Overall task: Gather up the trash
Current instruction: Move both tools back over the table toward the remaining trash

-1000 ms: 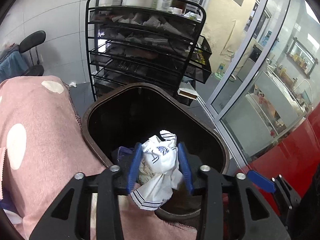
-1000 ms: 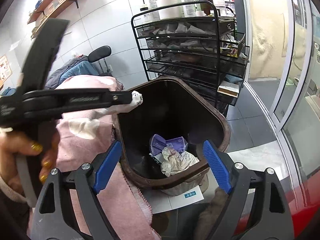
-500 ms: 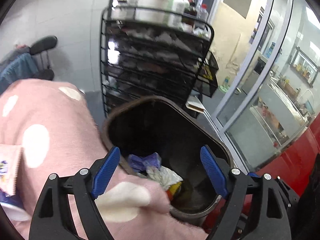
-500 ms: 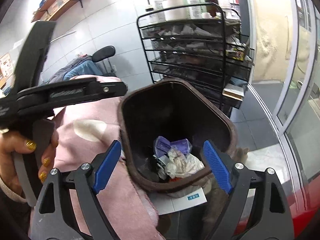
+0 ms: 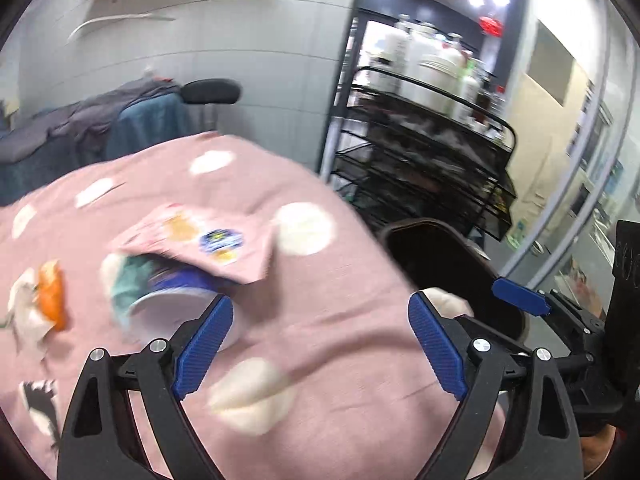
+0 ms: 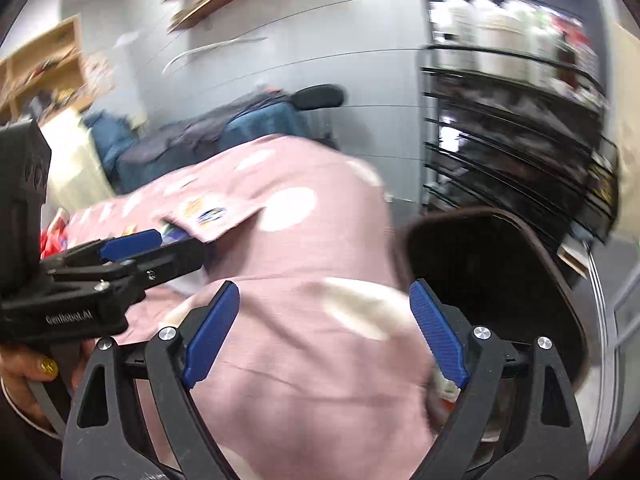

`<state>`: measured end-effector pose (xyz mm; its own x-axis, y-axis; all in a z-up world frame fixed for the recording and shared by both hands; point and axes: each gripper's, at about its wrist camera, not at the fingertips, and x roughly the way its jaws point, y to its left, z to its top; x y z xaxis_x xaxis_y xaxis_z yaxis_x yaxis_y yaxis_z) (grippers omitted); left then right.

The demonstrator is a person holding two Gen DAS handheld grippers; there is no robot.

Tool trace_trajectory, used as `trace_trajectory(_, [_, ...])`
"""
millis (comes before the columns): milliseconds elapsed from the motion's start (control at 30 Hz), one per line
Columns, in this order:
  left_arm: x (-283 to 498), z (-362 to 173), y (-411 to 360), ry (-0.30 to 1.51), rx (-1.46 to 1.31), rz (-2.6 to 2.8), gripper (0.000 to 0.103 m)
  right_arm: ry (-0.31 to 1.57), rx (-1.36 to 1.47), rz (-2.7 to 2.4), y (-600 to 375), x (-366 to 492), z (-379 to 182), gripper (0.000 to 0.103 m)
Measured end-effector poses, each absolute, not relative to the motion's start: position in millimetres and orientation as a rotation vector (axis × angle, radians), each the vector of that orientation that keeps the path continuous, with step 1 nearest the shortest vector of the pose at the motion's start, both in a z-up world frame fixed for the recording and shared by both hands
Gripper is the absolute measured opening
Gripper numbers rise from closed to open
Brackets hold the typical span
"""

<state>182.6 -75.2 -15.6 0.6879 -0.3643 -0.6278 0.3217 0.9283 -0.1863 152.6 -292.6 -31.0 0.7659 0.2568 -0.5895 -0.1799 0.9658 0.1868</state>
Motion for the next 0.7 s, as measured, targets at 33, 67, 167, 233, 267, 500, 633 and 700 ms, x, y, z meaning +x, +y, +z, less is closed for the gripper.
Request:
trace_trajectory(33, [180,-16,-63,0.717,-0.072,-0.357,0.088,0.661,0.114,0.260,-284,155,-30,0.086])
trace_trajectory(67, [178,-15,-51,0.712,-0.082,-0.333,0.088,0.667,0.104,0.289,-275,157,-30,0.086])
trace_trajectory(167, [171,-12,-18,0.695,-0.107,-0.278,0.088,0.686,0.075,0.329,-252,164,-30,0.086])
trace_trajectory(233, [167,-13,4,0.692,-0.119,-0.232,0.088,0.702,0.058,0.346,-237,166,-31,0.086])
trace_trajectory(267, [164,-14,15,0.695,-0.128,-0.216,0.088,0.709,0.051,0.352,-231,166,-32,0.086])
trace_trajectory(500, [152,-35,76,0.733,-0.165,-0.098,0.088,0.765,0.013,0.398,-192,174,-38,0.086])
trace_trajectory(633, [148,-40,110,0.738,-0.194,-0.035,0.087,0.772,-0.001,0.418,-175,180,-35,0.086])
trace_trajectory(700, [147,-40,123,0.741,-0.206,-0.015,0.086,0.776,-0.010,0.431,-166,183,-35,0.086])
